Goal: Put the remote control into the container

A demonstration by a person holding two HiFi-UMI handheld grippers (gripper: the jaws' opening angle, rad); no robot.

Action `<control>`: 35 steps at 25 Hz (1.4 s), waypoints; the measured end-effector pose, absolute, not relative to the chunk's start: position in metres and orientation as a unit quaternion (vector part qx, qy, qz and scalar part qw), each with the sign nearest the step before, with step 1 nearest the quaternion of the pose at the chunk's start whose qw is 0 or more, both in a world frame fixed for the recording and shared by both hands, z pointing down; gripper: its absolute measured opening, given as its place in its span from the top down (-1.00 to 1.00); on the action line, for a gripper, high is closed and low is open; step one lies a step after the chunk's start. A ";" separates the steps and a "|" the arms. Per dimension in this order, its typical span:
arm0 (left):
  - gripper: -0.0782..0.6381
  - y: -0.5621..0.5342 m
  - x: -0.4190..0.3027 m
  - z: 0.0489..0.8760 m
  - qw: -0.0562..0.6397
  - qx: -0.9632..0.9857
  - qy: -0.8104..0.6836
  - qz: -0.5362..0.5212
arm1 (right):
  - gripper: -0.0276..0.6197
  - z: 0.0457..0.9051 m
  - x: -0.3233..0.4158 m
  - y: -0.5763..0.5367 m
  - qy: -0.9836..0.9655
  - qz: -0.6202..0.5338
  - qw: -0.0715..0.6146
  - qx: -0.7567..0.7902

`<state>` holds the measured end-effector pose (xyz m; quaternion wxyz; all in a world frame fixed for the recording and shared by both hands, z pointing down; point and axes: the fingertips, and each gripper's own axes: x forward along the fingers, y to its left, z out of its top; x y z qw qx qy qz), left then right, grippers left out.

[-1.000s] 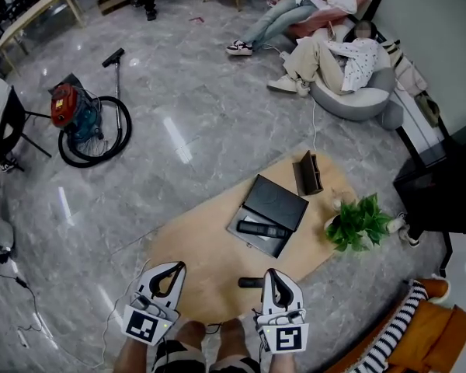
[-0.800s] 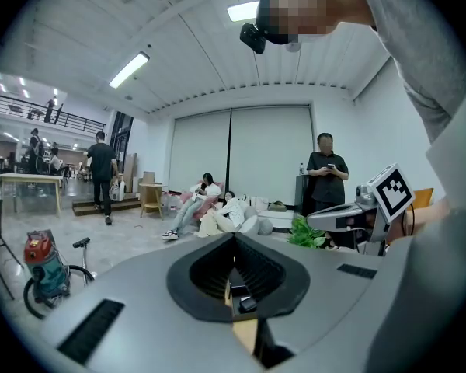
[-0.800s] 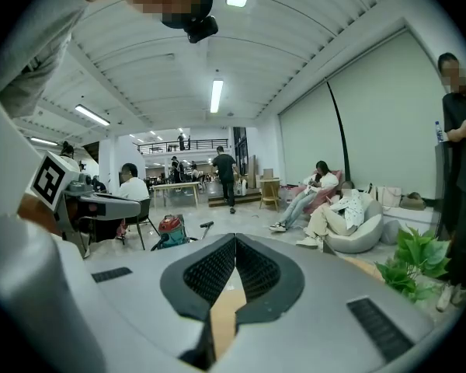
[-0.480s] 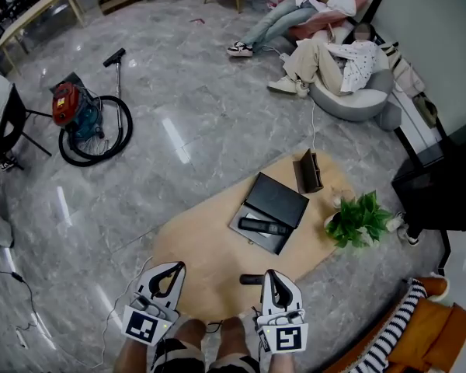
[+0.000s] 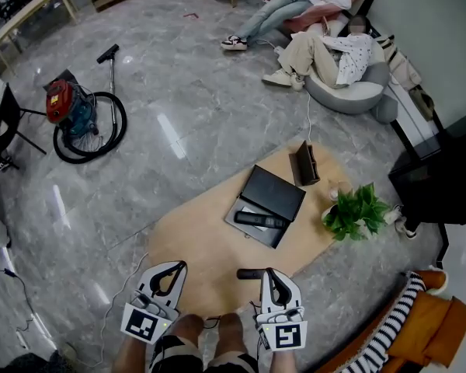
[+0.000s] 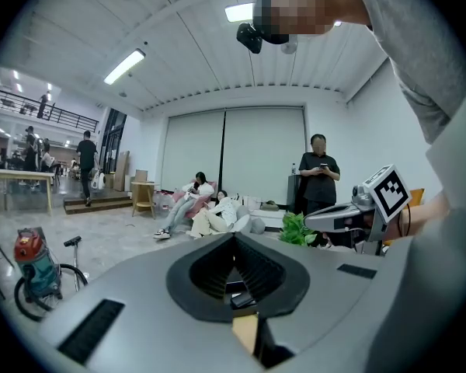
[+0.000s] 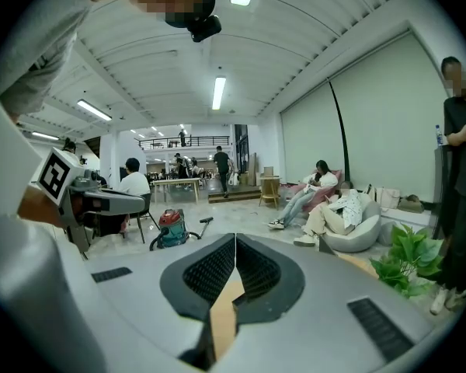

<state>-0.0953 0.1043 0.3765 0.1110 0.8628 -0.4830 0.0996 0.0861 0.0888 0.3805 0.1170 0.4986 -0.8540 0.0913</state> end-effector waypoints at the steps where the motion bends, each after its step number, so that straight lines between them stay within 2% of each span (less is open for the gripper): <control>1: 0.76 0.106 -0.094 0.382 0.113 0.863 -0.481 0.102 | 0.88 0.387 0.088 0.091 -0.855 0.087 0.129 0.494; 9: 0.76 0.120 -0.083 0.428 0.141 0.855 -0.484 0.121 | 0.88 0.476 0.114 0.114 -0.854 0.063 0.290 0.428; 21: 0.76 0.139 -0.073 0.495 0.183 0.831 -0.507 0.139 | 0.87 0.608 0.122 0.139 -0.873 0.061 0.381 0.297; 35: 0.76 0.169 -0.094 0.541 0.218 0.792 -0.549 0.155 | 0.33 0.717 0.117 0.178 -0.875 0.056 0.467 0.118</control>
